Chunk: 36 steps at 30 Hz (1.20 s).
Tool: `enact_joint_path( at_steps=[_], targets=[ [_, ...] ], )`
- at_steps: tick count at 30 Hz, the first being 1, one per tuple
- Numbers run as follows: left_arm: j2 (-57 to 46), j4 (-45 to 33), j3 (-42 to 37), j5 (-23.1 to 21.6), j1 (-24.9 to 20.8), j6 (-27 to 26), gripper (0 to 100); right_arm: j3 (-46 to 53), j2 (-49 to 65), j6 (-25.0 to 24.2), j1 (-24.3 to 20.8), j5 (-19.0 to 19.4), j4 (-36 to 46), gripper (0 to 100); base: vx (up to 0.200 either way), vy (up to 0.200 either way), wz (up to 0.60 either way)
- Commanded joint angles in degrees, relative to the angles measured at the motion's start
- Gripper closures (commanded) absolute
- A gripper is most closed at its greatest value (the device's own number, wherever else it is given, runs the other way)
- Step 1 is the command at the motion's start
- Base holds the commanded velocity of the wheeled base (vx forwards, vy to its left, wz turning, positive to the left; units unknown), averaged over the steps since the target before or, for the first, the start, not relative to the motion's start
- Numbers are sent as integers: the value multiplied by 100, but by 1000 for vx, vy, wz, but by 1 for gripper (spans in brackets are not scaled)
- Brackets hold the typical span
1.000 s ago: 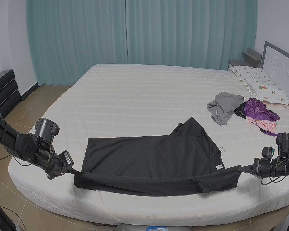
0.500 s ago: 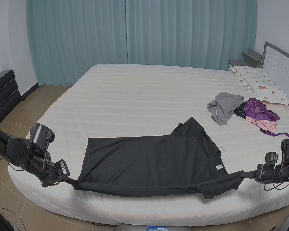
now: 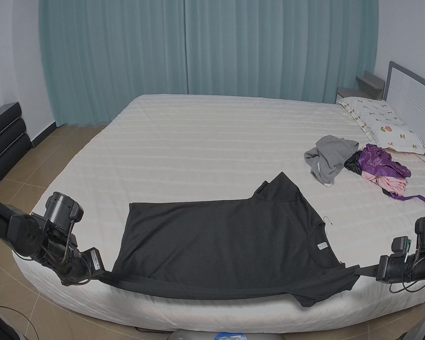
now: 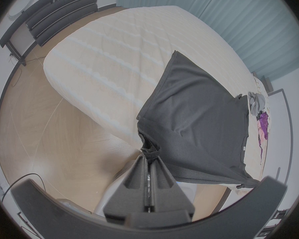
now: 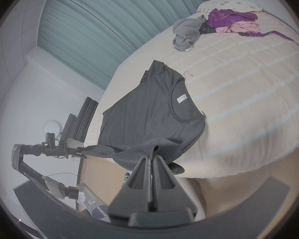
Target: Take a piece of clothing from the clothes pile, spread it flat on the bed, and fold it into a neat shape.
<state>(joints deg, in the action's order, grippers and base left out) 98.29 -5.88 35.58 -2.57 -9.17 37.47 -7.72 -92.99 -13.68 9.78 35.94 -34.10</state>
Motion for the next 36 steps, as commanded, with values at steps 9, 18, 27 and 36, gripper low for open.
enact_joint_path(
  at_steps=[9, 18, 27, 36],
  targets=[
    [-38, 8, -175, -6, -15, -144, 100, 253, 194, 146, 15, -34, 8, 100, 0, 0, 0],
    [515, 69, 423, -24, 3, -74, 100, -406, -281, 120, -37, -52, 79, 100, 0, 0, 0],
    [1227, 78, 1047, -15, 20, -74, 100, -1092, -1204, 120, -108, -148, 35, 100, 0, 0, 0],
    [1632, 95, 1592, 29, 126, -65, 100, -1680, -1889, 102, -248, -192, 17, 100, 0, 0, 0]
  ],
)
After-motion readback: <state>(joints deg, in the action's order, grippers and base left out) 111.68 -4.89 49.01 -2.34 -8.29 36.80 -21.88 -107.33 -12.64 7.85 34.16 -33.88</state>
